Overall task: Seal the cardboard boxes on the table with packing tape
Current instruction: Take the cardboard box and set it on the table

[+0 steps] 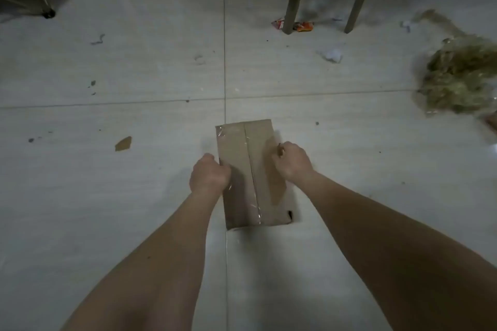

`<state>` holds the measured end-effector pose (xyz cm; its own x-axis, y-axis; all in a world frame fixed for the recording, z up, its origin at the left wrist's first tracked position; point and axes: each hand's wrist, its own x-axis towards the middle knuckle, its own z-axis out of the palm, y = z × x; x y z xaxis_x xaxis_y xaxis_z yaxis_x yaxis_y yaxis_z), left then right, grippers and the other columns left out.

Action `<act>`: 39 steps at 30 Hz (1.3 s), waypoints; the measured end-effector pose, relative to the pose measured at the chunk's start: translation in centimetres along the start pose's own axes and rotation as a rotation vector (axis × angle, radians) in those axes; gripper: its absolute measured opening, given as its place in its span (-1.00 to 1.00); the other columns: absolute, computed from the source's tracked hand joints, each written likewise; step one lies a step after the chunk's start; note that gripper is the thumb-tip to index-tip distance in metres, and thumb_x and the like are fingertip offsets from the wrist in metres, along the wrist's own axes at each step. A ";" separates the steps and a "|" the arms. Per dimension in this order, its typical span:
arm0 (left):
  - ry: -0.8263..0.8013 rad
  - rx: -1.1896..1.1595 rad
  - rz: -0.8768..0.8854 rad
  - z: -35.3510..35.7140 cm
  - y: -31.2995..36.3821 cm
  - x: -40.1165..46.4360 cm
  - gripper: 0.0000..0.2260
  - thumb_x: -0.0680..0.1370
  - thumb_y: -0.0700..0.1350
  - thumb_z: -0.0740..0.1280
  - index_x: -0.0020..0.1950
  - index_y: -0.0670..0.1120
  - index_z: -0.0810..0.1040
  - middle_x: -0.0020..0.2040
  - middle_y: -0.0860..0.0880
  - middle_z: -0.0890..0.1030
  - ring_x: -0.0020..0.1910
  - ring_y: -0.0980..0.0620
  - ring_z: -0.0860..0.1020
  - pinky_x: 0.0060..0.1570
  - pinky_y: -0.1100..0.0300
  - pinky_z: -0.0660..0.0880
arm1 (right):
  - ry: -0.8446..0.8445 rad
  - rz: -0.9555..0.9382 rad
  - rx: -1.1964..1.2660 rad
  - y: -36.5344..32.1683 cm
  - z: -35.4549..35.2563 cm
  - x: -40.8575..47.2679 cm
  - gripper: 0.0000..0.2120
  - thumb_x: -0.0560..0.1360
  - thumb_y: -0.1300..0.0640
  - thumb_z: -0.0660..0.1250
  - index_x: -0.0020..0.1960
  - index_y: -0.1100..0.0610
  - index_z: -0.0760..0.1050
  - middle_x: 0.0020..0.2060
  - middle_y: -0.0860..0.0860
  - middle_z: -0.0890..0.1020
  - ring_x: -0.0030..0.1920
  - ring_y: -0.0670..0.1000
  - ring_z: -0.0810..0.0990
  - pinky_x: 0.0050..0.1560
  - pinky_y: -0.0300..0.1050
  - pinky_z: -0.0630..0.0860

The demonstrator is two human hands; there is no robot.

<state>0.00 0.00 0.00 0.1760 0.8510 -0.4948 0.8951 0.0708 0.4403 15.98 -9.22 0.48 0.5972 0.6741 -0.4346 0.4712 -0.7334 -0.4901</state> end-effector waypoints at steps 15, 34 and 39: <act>-0.191 -0.546 -0.002 0.0 0.1 -4.1 -0.46 0.53 0.11 0.40 0.48 0.07 0.37 0.32 -0.05 0.56 0.24 -0.10 0.55 0.27 0.01 0.48 | -0.142 0.235 0.713 -1.8 -0.5 -2.5 -0.56 0.53 -0.19 0.27 0.30 0.04 0.45 0.10 -0.01 0.53 0.08 0.09 0.50 0.10 -0.01 0.48; -0.070 -1.127 -0.015 -16.9 9.9 -15.2 -0.32 0.42 -0.14 0.56 0.49 0.01 0.41 0.15 -0.05 0.65 -0.02 0.03 0.67 -0.10 0.11 0.65 | -0.232 0.092 0.895 -10.6 -17.8 -11.8 -0.42 0.46 -0.24 0.34 0.38 -0.01 0.38 0.23 -0.03 0.56 0.18 0.01 0.54 0.22 0.03 0.47; -0.147 -1.189 -0.012 -25.2 15.3 -20.5 -0.40 0.40 -0.14 0.57 0.42 0.01 0.49 0.03 -0.03 0.70 -0.16 0.03 0.71 -0.36 0.17 0.60 | -0.396 0.171 1.015 -14.9 -27.3 -17.3 -0.55 0.40 -0.26 0.40 0.17 -0.01 0.57 -0.03 0.00 0.72 -0.04 0.03 0.70 -0.14 -0.04 0.59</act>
<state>-0.27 -3.24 35.79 0.2845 0.7847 -0.5507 -0.0283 0.5811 0.8134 16.39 -12.36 35.95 0.2677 0.6840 -0.6786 -0.4588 -0.5288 -0.7140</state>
